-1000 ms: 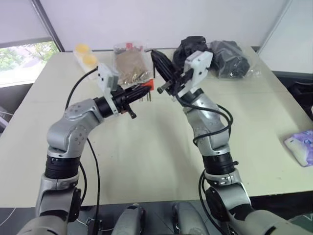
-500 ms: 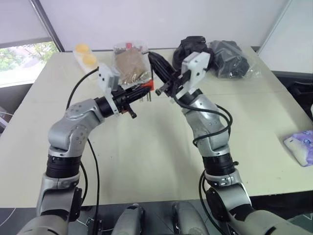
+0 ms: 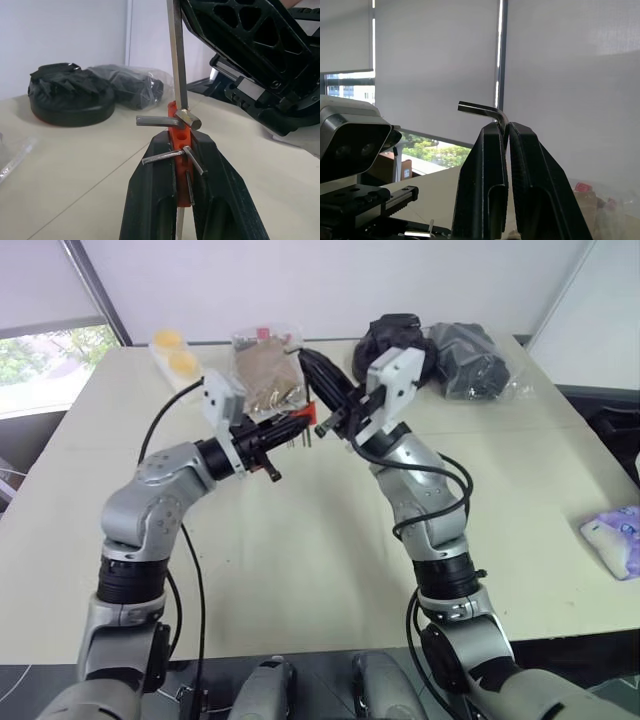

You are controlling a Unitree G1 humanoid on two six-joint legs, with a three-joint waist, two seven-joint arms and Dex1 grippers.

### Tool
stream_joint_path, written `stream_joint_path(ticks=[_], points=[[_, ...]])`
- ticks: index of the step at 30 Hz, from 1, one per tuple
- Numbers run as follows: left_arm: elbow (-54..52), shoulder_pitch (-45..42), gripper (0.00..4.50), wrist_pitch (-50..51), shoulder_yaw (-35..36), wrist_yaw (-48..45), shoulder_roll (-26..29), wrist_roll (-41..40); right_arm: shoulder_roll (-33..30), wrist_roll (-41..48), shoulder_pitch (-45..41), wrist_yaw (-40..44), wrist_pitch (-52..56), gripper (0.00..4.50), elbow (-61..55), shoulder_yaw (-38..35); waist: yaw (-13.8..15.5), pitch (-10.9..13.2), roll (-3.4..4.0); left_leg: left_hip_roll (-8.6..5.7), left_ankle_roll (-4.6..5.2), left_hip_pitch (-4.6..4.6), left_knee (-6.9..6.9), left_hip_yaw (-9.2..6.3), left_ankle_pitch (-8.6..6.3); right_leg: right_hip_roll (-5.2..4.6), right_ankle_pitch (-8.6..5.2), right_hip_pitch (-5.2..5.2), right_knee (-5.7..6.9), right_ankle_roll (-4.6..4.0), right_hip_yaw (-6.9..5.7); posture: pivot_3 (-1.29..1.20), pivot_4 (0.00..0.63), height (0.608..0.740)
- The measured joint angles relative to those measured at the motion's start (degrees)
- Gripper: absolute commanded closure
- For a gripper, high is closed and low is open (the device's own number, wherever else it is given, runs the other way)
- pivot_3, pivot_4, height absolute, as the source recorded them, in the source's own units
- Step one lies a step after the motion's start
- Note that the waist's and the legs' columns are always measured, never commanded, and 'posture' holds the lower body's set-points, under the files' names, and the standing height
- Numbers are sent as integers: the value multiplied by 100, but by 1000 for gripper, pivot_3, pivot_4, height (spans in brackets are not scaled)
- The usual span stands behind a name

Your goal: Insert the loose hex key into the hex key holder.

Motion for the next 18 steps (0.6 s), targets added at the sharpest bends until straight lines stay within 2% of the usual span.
stream_joint_path(ticks=[18], points=[[-45, 0, 4500, 0, 1, 51, -2, 0, -10, -121, 0, -3, -104, 4475, 54, -7, 0, 0, 0, 0, 0, 0, 0, 0, 0, 0, 0, 0, 0, 0, 0, 0, 150, 740]])
